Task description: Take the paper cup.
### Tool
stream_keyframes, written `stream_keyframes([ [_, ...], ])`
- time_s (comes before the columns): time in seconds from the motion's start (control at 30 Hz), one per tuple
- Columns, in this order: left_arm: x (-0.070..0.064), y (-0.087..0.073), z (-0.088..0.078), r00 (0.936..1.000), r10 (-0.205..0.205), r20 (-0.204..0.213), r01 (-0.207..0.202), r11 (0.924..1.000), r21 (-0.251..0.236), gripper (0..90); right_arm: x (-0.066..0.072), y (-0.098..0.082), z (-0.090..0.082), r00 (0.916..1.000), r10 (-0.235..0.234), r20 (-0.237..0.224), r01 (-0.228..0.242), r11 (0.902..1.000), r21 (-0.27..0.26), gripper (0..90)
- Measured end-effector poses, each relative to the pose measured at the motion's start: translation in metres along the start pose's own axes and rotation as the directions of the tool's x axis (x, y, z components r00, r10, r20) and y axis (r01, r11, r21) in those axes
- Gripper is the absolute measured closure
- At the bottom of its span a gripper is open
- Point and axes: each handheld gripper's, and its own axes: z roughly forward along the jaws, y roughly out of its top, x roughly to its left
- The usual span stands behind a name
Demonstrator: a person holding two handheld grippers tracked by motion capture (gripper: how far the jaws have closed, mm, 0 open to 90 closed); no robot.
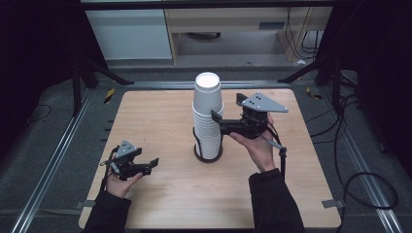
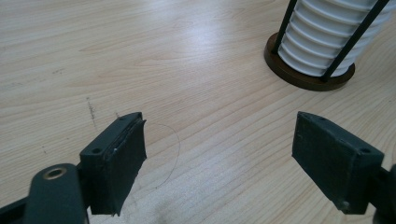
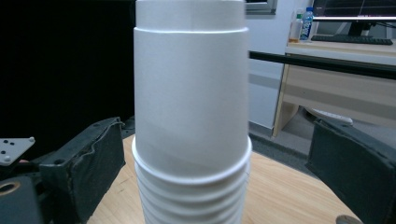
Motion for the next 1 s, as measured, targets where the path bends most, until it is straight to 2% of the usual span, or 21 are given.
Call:
stream_keyframes([
  [0.17,-0.001,0.0,0.001,1.0,0.002,0.004,-0.002,1.0,0.003,17.0,0.006,0.001,0.014,0.9998,-0.007,-0.017,0.007,1.0,-0.004,4.3],
  [0.4,-0.001,0.0,0.001,1.0,0.003,0.007,-0.003,1.0,0.005,17.0,0.007,0.001,0.03,0.9993,0.022,-0.03,-0.022,0.9998,-0.003,4.6],
  [0.6,-0.002,0.0,0.002,0.9999,0.003,0.01,-0.003,1.0,0.006,17.0,0.012,-0.001,0.042,0.9991,0.01,-0.042,-0.009,0.9999,0.01,4.4],
  [1.0,-0.003,0.0,0.004,0.9998,0.01,0.014,-0.01,0.9999,0.013,16.9,0.012,-0.005,0.059,0.9995,0.022,-0.022,-0.021,0.9997,0.015,5.1],
])
